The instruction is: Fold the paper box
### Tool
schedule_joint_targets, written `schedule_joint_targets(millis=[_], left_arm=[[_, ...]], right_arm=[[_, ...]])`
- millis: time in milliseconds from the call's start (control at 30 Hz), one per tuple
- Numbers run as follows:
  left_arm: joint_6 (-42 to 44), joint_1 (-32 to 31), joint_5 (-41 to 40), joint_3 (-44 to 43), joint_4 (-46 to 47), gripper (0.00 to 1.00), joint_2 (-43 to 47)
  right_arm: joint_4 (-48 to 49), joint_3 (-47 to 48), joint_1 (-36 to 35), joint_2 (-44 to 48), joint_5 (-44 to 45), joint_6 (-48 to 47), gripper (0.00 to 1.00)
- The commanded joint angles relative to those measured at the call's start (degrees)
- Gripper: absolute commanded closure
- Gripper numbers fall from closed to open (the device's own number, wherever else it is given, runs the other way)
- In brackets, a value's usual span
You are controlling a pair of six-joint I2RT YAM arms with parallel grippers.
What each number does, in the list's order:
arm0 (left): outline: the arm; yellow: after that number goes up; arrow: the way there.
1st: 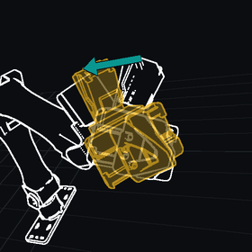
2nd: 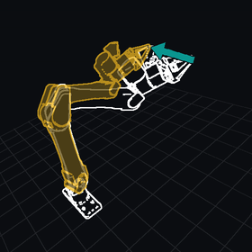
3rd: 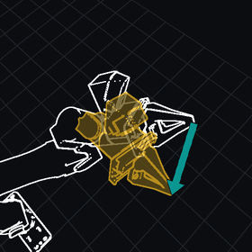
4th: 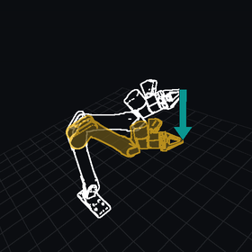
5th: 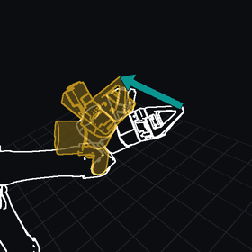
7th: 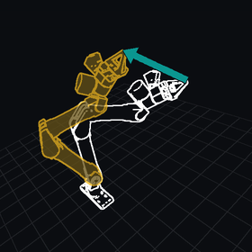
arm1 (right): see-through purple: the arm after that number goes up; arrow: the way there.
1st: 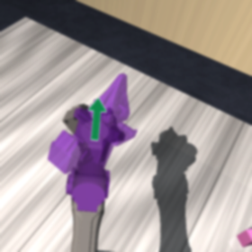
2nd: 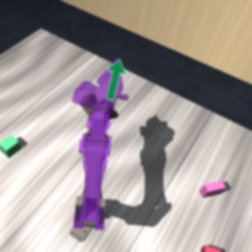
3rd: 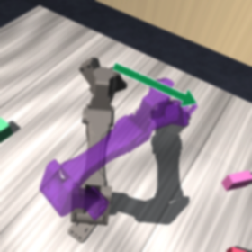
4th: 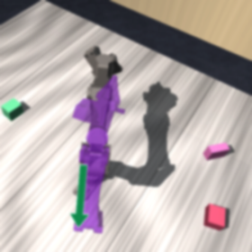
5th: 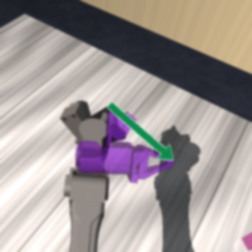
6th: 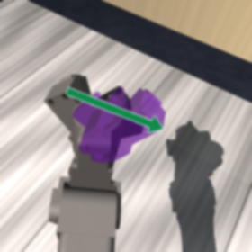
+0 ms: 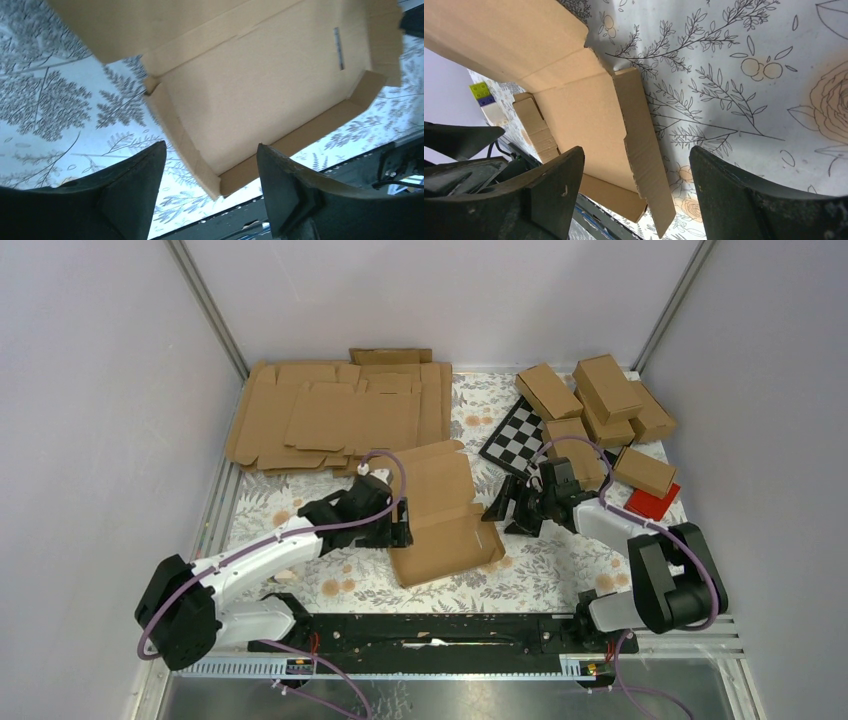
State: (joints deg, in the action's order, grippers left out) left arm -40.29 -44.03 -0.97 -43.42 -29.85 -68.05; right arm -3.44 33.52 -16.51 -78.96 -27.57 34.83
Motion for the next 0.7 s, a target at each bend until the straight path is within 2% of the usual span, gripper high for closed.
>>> schedule_joint_targets(millis=[0,200,433,500,600,667], left_arm=[[-2.0,2.5,-0.6,4.7,1.9,0.30,3.3],[-3.1,5.4,6.4,9.5,8.5,0.44,2.5],[-2.6,5.4,7.5,9.6,10.8,0.71,-0.4],[-2.4,5.4,7.4,9.4,11.0,0.76,-0.8],[-2.0,5.4,6.9,9.0,10.7,0.80,-1.3],[-1.5,5.4,6.1,8.7,10.1,0.85,-1.6]], right_arm=[[2.3,2.6,0.8,-3.3,-4.1,1.1,0.16],[8.1,2.0,0.7,-6.0,-11.1,3.5,0.23],[8.2,1.4,0.8,-2.2,-12.9,4.0,0.35],[8.1,1.4,0.8,-2.2,-13.1,3.6,0.36],[4.5,3.2,0.8,-2.7,-8.2,0.2,0.27],[1.4,5.0,0.8,-3.5,-4.4,-2.3,0.26]])
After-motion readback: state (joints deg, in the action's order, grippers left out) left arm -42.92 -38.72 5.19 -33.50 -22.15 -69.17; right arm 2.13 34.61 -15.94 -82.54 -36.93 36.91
